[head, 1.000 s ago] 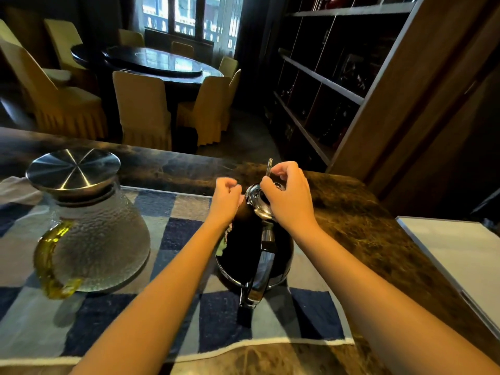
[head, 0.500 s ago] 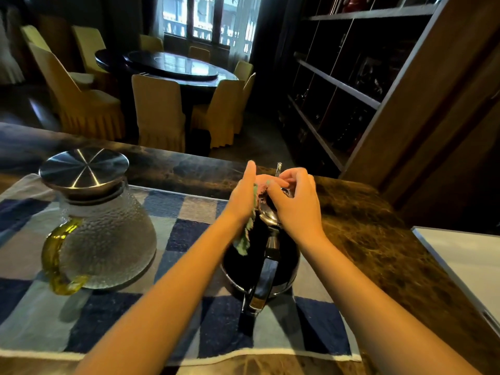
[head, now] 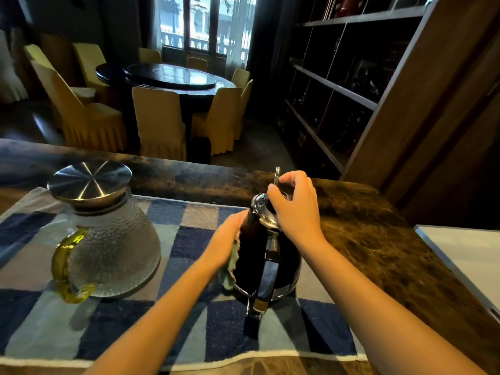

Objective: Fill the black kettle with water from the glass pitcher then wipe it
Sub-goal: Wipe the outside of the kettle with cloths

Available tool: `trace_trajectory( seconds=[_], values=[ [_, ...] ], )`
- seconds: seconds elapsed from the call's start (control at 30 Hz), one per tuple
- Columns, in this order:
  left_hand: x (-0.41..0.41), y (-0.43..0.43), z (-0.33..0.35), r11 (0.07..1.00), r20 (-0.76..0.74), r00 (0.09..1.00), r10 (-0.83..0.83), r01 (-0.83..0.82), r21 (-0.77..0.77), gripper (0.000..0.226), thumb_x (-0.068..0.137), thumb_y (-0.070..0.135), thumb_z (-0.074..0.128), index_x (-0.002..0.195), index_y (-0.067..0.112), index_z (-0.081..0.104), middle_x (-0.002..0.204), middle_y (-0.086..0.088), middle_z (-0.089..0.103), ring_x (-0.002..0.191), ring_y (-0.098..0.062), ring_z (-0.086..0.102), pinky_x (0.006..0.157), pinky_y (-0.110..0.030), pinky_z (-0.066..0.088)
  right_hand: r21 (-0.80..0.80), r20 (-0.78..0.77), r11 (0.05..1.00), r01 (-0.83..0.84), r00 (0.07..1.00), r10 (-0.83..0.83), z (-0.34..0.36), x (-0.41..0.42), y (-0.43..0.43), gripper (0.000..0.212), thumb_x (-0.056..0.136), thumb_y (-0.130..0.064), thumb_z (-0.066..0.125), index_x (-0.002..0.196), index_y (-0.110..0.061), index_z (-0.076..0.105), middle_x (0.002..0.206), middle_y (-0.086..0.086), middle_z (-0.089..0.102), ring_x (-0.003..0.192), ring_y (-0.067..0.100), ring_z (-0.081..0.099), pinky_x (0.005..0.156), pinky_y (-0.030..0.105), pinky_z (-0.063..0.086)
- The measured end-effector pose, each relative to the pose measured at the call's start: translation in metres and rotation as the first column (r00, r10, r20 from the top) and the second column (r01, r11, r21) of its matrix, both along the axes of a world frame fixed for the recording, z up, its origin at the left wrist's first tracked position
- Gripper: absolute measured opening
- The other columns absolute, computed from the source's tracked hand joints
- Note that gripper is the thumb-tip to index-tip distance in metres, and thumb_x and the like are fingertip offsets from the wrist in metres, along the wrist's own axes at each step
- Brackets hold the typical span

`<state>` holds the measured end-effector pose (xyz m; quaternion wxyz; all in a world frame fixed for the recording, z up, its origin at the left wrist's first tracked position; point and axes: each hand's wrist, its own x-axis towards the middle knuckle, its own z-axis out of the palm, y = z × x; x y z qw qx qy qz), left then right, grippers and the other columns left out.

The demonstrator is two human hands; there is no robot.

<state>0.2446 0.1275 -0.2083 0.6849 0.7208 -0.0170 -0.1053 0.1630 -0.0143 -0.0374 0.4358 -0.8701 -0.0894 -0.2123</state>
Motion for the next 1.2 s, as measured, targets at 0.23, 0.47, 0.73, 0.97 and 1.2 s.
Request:
trace_trajectory(
  seconds=[0.23, 0.47, 0.73, 0.97, 1.2],
  values=[
    [-0.117, -0.030, 0.146, 0.983, 0.383, 0.908, 0.170, -0.129, -0.129, 0.038, 0.098, 0.031, 0.038, 0.132, 0.022, 0.053, 0.133, 0.002, 0.058, 0.124, -0.009, 0.051, 0.110, -0.037, 0.038, -0.006, -0.101, 0.998, -0.058, 0.993, 0.057, 0.004, 0.000, -0.002, 0.028, 0.092, -0.032, 0.049, 0.117, -0.019, 0.049, 0.118, -0.003, 0.057, 0.105, 0.013, 0.053, 0.083, 0.032, 0.043],
    [-0.059, -0.029, 0.156, 0.967, 0.012, 0.999, -0.044, 0.045, -0.251, 0.044, 0.100, 0.035, 0.031, 0.102, 0.006, 0.064, 0.094, -0.010, 0.072, 0.092, -0.016, 0.067, 0.090, -0.028, 0.052, -0.042, -0.090, 0.998, -0.050, 0.995, 0.046, 0.005, 0.003, -0.002, 0.044, 0.094, -0.045, 0.040, 0.131, -0.022, 0.044, 0.130, -0.005, 0.053, 0.119, 0.016, 0.048, 0.094, 0.038, 0.043],
    [-0.063, -0.014, 0.101, 0.993, -0.174, 0.979, 0.109, -0.115, -0.023, 0.044, 0.099, 0.031, 0.038, 0.125, 0.000, 0.054, 0.131, -0.020, 0.056, 0.120, -0.037, 0.052, 0.075, -0.029, 0.045, -0.082, -0.181, 0.993, -0.082, 0.981, 0.066, 0.008, 0.003, -0.001, 0.042, 0.094, -0.049, 0.035, 0.124, -0.023, 0.049, 0.133, -0.002, 0.056, 0.117, 0.019, 0.052, 0.097, 0.043, 0.044],
    [-0.106, -0.018, 0.082, 0.872, -0.171, 0.900, 0.400, -0.432, -0.232, 0.032, 0.084, 0.044, 0.045, 0.095, 0.031, 0.072, 0.105, 0.002, 0.069, 0.103, -0.016, 0.060, 0.095, -0.035, 0.046, -0.112, -0.195, 0.990, -0.081, 0.979, 0.058, 0.010, 0.003, -0.001, 0.039, 0.095, -0.048, 0.036, 0.123, -0.023, 0.049, 0.115, -0.006, 0.059, 0.108, 0.018, 0.055, 0.085, 0.035, 0.043],
    [-0.142, -0.052, 0.068, 0.540, -0.187, 0.636, 0.749, -0.749, -0.384, 0.030, 0.091, 0.033, 0.052, 0.106, 0.017, 0.073, 0.103, 0.001, 0.073, 0.101, -0.015, 0.067, 0.084, -0.031, 0.055, -0.307, -0.356, 0.924, -0.229, 0.928, 0.112, 0.018, 0.008, -0.004, 0.037, 0.083, -0.059, 0.053, 0.104, -0.032, 0.066, 0.105, -0.006, 0.067, 0.098, 0.016, 0.062, 0.087, 0.035, 0.051]
  ],
)
